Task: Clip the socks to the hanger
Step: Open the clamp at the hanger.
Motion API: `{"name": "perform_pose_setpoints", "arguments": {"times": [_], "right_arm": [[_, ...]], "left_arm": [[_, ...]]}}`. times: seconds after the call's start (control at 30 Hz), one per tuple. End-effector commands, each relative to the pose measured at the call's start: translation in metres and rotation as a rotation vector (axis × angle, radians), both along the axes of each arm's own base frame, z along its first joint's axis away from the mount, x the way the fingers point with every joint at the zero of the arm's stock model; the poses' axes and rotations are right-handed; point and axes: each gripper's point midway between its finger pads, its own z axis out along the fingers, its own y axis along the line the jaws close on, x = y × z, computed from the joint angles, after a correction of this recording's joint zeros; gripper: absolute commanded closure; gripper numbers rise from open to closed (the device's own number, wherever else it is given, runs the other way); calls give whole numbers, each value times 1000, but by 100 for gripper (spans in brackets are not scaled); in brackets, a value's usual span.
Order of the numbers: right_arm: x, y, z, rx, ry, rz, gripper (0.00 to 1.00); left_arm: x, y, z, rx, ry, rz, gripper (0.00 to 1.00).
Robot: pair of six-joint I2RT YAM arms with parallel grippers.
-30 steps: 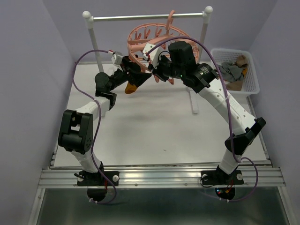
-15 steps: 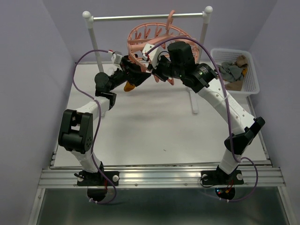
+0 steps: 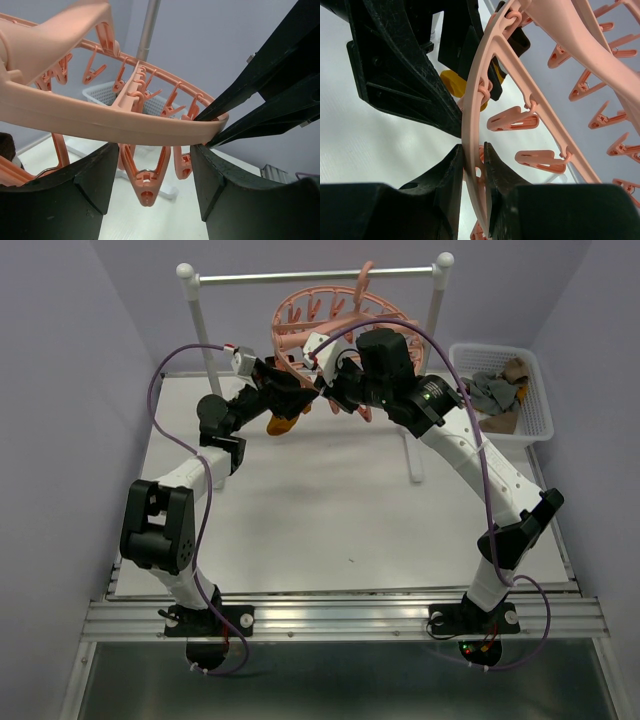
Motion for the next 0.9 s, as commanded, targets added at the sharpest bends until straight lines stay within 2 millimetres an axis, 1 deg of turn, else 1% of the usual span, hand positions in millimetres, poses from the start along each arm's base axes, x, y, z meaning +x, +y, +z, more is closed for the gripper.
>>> {"name": "perform_pose_setpoints", "arguments": {"times": [0.0, 0.07, 0.33, 0.4, 0.53, 0.67, 0.77, 0.8, 0.87], "right_arm": [[8, -9, 18, 33, -44, -66, 99], [7, -9, 19, 36, -45, -66, 99], [8, -8, 21, 44, -46, -62, 99], [7, -8, 20, 42, -43, -63, 99], [8, -9, 21, 42, -46, -69, 99], [7, -9, 20, 42, -43, -68, 99], [7, -8, 21, 47, -45, -65, 99], [6, -9, 22, 48, -44, -64, 99], [7, -8, 21, 48, -44, -61, 99]], "left_arm": [[-25, 8, 58, -47, -248, 22, 31], [-22, 8, 57, -43, -240, 34, 35], [-22, 7, 57, -38, -240, 38, 40], [-23, 7, 58, -41, -240, 39, 45], [-24, 6, 59, -41, -238, 39, 45], [-23, 7, 59, -36, -233, 48, 53], [-22, 7, 60, -31, -230, 61, 61], [-22, 7, 59, -27, -231, 64, 65], [-22, 7, 59, -23, -226, 68, 72]]}}
